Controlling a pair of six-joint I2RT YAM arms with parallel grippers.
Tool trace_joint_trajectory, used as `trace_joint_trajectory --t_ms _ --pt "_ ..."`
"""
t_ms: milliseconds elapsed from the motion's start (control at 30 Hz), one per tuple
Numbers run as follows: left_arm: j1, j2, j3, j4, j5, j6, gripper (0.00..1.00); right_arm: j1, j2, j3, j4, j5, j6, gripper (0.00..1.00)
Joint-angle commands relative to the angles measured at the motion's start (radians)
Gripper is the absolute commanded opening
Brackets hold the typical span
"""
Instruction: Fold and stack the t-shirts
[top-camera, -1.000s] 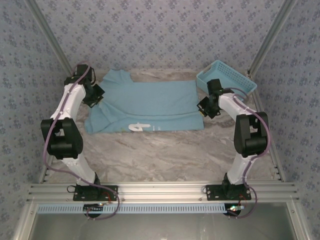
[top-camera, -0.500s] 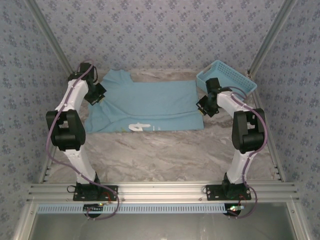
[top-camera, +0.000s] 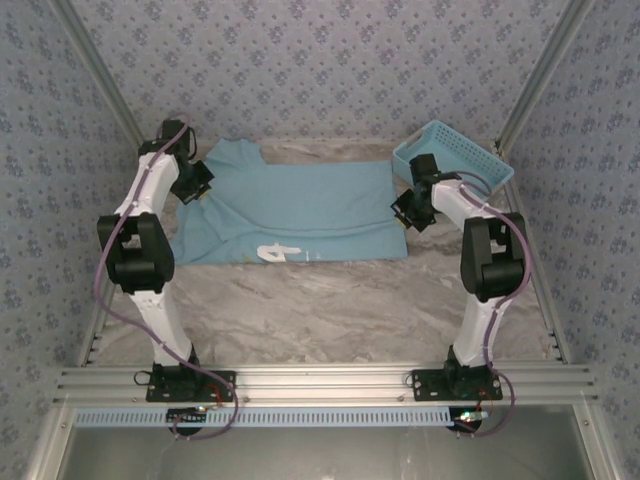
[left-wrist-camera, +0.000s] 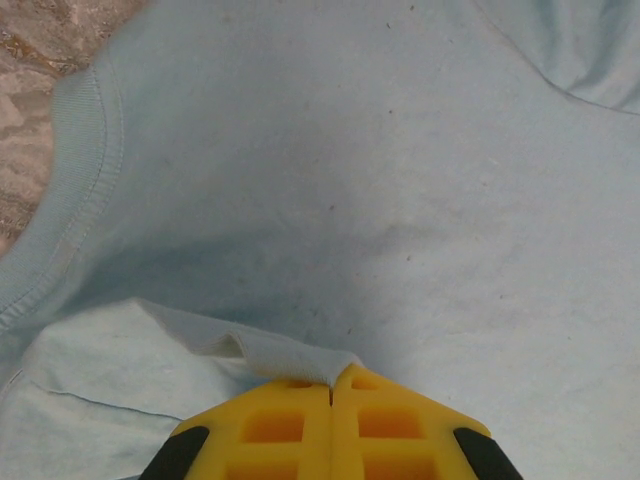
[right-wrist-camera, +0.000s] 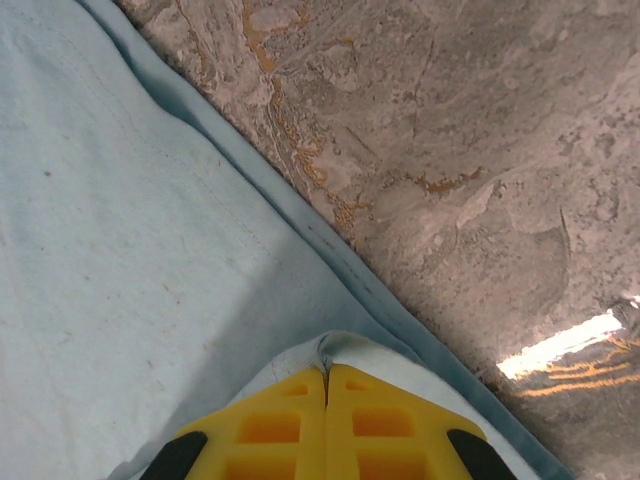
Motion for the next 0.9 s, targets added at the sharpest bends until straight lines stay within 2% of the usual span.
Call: trace_joint_trajectory --t_ms 0,400,433,467,500,533,600,667,733,867 --pt "0.007 0.028 0.042 -0.006 -0.003 0.028 0.0 -0.004 0.026 0.042 -0.033 0.035 -0.011 0.0" --pt "0.008 0.093 0.12 0.014 0.019 0.075 0.0 -0.001 0.07 0.08 -0.033 0.041 -0.022 0.0" --pt "0.008 0.095 0.12 0.012 0.019 0.084 0.05 -0.003 0.073 0.082 -0.032 0.031 -0.021 0.0" --pt "0.006 0.092 0.115 0.007 0.01 0.097 0.19 -0.003 0.074 0.084 -0.03 0.018 -0.027 0.05" --pt "0.006 0.084 0.11 -0.005 -0.011 0.111 0.38 -0.004 0.073 0.09 -0.039 0.016 -0.047 0.19" --pt "0.006 0.07 0.103 -0.02 -0.042 0.123 0.51 -0.005 0.068 0.093 -0.048 0.02 -0.058 0.32" --pt "0.012 0.008 0.058 -0.039 -0.106 0.148 0.64 -0.005 0.035 0.088 -0.059 0.038 -0.087 0.48" --pt "0.033 -0.073 -0.013 -0.036 -0.112 0.151 0.66 -0.005 -0.014 0.073 -0.058 0.052 -0.107 0.54" --pt "0.074 -0.161 -0.118 -0.027 -0.07 0.125 0.65 -0.002 -0.068 0.044 -0.049 0.062 -0.122 0.55" --pt "0.178 -0.277 -0.368 -0.025 0.064 0.064 0.57 0.037 -0.147 -0.041 0.009 -0.003 -0.161 0.46"
